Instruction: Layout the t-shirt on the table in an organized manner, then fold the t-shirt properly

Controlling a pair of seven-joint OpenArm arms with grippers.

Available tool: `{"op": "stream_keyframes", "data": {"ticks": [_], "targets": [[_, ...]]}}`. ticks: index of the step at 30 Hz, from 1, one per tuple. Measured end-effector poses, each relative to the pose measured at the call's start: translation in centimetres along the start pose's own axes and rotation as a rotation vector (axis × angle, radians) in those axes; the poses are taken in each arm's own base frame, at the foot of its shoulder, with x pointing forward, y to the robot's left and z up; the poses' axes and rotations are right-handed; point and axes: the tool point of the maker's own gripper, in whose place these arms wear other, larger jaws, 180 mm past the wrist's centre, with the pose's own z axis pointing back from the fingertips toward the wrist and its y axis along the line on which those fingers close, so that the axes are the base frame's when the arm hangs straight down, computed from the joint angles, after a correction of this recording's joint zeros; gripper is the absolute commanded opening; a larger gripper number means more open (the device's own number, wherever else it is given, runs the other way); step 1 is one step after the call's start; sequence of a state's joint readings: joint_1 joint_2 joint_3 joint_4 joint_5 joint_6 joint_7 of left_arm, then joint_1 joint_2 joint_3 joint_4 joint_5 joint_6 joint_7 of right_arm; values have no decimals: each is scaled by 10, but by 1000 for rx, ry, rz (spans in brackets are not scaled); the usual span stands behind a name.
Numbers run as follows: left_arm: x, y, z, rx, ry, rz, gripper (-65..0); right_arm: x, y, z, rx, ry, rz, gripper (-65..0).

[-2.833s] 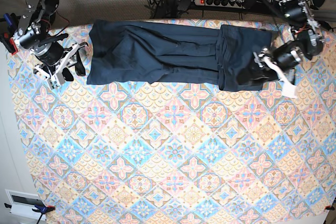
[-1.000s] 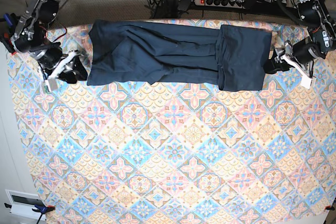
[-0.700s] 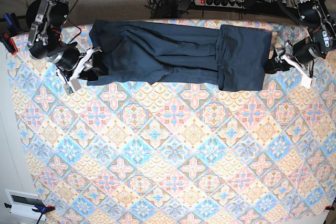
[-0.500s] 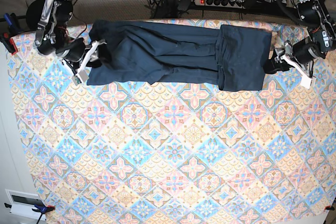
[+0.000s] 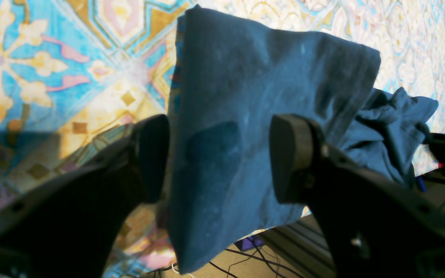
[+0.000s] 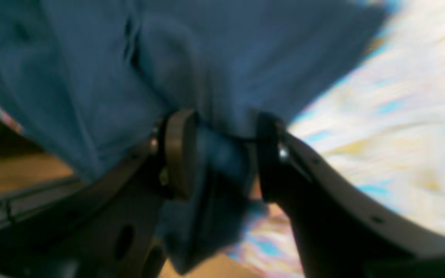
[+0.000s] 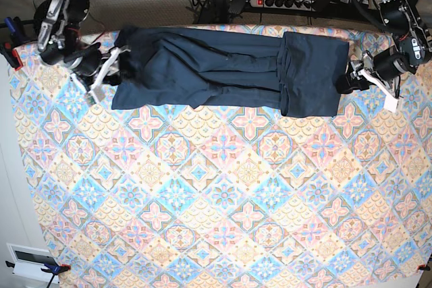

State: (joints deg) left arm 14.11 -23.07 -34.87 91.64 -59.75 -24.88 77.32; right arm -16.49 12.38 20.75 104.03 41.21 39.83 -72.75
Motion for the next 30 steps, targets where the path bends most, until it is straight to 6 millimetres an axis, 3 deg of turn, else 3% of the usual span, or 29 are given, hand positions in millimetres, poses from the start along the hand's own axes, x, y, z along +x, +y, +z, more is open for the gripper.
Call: {"op": "stream_keyframes", "data": {"ticks": [5,11,17,20,24,30], "targets": [[0,0,0,0,0,1,-253,-4,-15,8,-45,1,-30,-399],[0,0,0,0,0,0,-253,-18,-17,0,-20,21,-88,-396],[0,0,0,0,0,0,-253,-39,-21,-8,-7,73,-145,-285],[0,0,0,0,0,0,-253,-33,-16,-9,24,38,-165,-247],[0,0,0,0,0,0,-253,-30,-8,-15,103,-20,-244,-246],[0,0,0,0,0,0,-253,-9,-36,-15,81,-111,-324,-246]]}}
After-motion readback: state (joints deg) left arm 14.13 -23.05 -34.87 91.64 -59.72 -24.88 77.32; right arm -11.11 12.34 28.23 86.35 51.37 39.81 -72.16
